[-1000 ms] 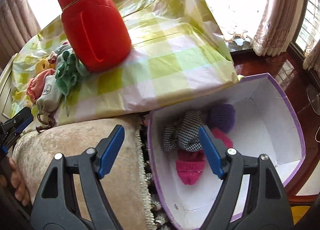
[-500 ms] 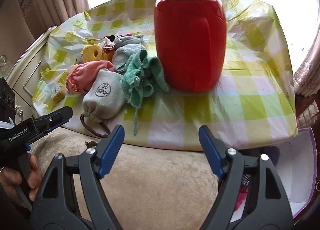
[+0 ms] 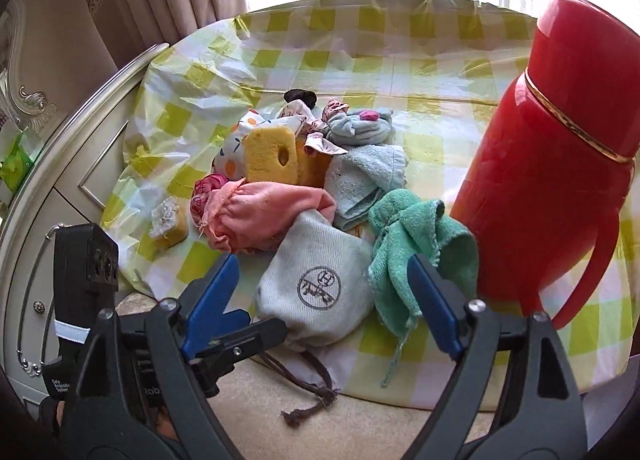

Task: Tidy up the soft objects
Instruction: 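Grasp the grey drawstring bag with the left tool while the right grasps the pink cloth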

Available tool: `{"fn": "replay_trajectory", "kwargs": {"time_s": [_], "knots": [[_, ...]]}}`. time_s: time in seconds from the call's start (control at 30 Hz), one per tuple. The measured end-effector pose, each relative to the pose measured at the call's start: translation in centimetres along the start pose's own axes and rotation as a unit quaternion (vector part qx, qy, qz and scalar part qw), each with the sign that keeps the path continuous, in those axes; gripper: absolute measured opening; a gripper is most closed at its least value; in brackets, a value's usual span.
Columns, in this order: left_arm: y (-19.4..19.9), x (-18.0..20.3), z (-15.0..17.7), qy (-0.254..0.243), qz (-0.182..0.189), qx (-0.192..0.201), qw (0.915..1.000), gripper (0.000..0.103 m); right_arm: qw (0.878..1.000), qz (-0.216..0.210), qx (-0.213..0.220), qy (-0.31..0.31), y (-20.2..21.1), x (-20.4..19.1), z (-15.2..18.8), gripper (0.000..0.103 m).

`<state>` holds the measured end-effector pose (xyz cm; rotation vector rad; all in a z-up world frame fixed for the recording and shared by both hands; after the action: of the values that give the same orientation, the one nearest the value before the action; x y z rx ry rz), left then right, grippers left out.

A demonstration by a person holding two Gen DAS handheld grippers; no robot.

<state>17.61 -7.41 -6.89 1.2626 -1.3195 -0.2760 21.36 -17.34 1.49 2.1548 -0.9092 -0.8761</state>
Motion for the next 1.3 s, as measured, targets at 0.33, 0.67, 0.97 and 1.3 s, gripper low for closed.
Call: {"fn": "replay_trajectory", "kwargs": {"time_s": [0.33,0.67,0.97,1.3], "knots": [[-2.3,0.1,0.4,0.005,0.047,-0.047,0.9978,0.036,0.996,-0.057,-0.062,0.037,-5.9,-2.2,-1.5,0.091],[-1.5,0.1,1.3,0.009,0.068,-0.019,0.9975,0.029,0.981,-0.081,-0.139,0.104,-12.1,-2.9,-2.7,0.093],[-1.3,0.3,2.0,0.003,0.076,-0.004,0.9971,0.026,0.976,-0.058,-0.156,0.140,-14.9,-3.6,-2.1,0.046],[0.5,0.7,3.1,-0.021,0.083,0.027,0.9959,0.024,0.990,-0.079,-0.069,0.096,-9.1,-2.5,-3.2,0.017]]}}
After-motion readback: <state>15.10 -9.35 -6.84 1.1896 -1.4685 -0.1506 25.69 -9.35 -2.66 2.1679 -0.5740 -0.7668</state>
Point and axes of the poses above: each gripper's, at about its wrist camera, not at the fingertips, and y roughly against the way its jaws point, x to its right, z to its underside, the point moved 6 cm from there along -y, roughly the way its jaws point, and after that the axes turned 10 degrees about -z, right-handed, at the moved point
